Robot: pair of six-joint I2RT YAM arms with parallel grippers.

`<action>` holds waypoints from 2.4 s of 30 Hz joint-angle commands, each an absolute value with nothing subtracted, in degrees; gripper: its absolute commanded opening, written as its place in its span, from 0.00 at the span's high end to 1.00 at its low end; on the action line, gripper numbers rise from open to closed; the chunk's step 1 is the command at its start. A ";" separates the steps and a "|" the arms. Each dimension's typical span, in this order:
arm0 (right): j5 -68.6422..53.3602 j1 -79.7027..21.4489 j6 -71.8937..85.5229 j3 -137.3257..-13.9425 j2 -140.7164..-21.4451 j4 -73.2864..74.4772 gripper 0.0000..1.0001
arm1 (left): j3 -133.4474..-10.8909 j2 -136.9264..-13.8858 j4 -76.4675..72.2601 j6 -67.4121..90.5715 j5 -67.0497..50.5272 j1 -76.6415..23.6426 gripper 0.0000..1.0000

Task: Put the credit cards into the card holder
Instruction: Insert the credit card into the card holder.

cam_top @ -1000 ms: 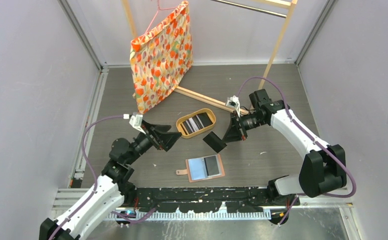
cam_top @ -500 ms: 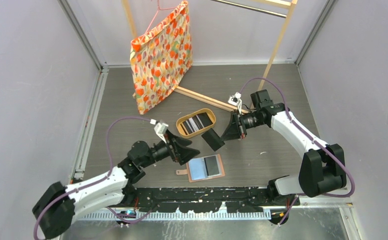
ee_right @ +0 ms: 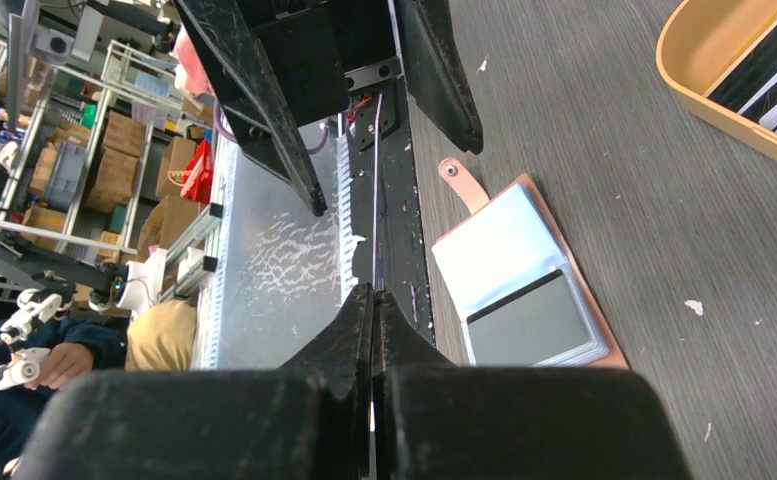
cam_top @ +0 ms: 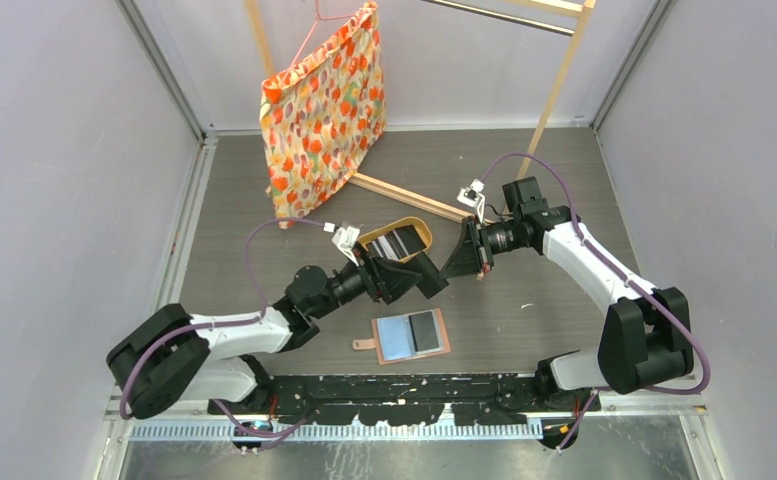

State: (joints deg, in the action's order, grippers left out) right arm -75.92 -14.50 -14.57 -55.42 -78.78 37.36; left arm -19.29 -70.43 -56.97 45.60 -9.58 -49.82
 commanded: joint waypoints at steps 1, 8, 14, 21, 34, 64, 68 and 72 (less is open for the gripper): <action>-77.81 -14.54 -13.67 -55.99 -78.68 36.12 0.99 | -22.89 -72.92 -65.89 47.42 -10.58 -50.10 0.42; -74.45 -14.71 -13.80 -56.11 -77.76 36.60 0.83 | -22.67 -72.12 -62.77 47.04 -12.18 -50.02 0.99; -69.61 -15.97 -24.03 -59.40 -77.58 47.28 0.36 | -25.43 -65.69 -45.31 40.70 -20.52 -48.34 1.00; -66.72 -21.31 -29.88 -61.53 -79.72 52.46 0.34 | -32.02 -66.02 -32.16 35.38 -34.59 -46.41 1.00; -70.65 -21.48 -28.05 -62.04 -78.89 51.38 0.62 | -35.29 -72.83 -32.52 36.58 -40.36 -46.38 1.00; -68.90 -24.70 -24.09 -61.53 -82.63 48.09 0.99 | -33.27 -73.55 -34.66 39.36 -38.83 -45.45 0.97; -64.79 -24.50 -13.50 -56.19 -82.11 37.42 0.99 | -32.42 -71.18 -28.68 40.83 -36.26 -42.58 0.62; -61.56 -24.43 -5.66 -53.44 -84.38 30.28 0.99 | -31.97 -64.39 -11.57 39.93 -30.04 -39.59 0.50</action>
State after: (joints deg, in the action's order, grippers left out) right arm -65.63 -24.43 -15.64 -55.40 -82.89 39.62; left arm -32.53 -71.33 -25.32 40.32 -35.94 -41.93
